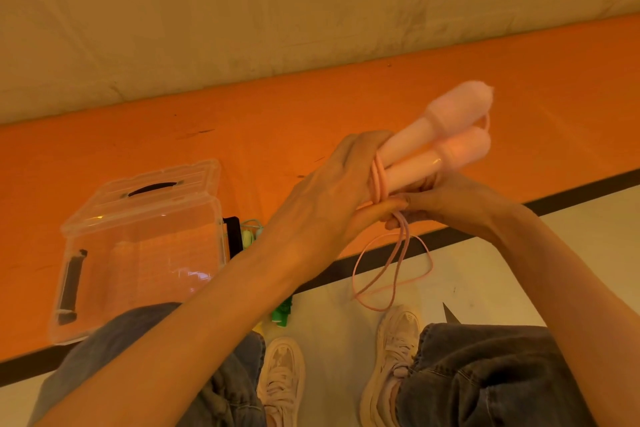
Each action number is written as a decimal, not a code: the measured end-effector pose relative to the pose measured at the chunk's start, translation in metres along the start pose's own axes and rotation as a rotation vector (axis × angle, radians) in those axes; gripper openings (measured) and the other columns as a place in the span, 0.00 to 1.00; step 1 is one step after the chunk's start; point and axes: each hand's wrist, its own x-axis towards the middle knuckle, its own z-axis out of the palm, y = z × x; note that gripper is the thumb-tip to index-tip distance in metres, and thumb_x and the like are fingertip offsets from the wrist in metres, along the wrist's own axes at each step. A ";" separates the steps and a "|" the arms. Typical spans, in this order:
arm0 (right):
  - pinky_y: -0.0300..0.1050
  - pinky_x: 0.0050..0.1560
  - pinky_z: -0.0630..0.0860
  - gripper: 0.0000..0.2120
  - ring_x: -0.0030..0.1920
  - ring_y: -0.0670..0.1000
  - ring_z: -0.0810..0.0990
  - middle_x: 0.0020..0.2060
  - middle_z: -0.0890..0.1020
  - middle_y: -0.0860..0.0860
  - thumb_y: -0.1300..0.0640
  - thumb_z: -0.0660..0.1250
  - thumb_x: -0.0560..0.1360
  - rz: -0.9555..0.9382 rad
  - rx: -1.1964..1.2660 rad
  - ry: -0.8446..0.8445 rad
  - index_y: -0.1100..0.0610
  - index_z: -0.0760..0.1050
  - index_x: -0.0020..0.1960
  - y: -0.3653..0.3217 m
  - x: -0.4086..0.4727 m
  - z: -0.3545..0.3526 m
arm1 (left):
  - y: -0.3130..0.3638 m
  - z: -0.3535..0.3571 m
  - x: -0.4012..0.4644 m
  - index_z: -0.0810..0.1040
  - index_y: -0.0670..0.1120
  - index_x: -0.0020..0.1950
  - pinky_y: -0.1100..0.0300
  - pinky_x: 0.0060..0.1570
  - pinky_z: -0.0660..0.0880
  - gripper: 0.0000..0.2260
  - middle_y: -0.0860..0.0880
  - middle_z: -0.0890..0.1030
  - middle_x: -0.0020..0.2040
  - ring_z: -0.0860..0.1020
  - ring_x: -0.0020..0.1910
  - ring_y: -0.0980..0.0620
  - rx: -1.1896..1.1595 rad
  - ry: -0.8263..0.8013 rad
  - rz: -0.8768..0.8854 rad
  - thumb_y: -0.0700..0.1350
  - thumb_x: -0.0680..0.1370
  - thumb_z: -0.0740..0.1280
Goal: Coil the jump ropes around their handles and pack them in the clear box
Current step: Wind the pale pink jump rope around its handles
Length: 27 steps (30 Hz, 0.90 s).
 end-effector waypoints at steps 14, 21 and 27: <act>0.41 0.44 0.78 0.08 0.40 0.51 0.83 0.36 0.84 0.52 0.56 0.67 0.70 0.086 -0.107 -0.104 0.57 0.82 0.45 -0.019 -0.027 -0.001 | -0.030 -0.011 0.006 0.51 0.58 0.77 0.57 0.43 0.74 0.35 0.52 0.68 0.60 0.72 0.49 0.54 0.245 -0.022 -0.184 0.61 0.74 0.64; 0.40 0.42 0.79 0.13 0.36 0.48 0.81 0.35 0.82 0.52 0.46 0.75 0.67 0.008 0.070 -0.185 0.55 0.83 0.44 -0.025 -0.035 0.001 | -0.027 -0.011 0.006 0.43 0.60 0.77 0.63 0.35 0.60 0.38 0.53 0.65 0.56 0.70 0.49 0.54 0.330 -0.192 -0.196 0.60 0.75 0.64; 0.41 0.41 0.78 0.07 0.36 0.51 0.81 0.36 0.82 0.55 0.58 0.68 0.72 -0.018 -0.008 -0.177 0.61 0.81 0.46 -0.025 -0.026 0.036 | -0.025 0.005 -0.001 0.43 0.54 0.79 0.53 0.39 0.71 0.37 0.48 0.64 0.56 0.68 0.43 0.51 0.402 -0.175 -0.239 0.52 0.78 0.64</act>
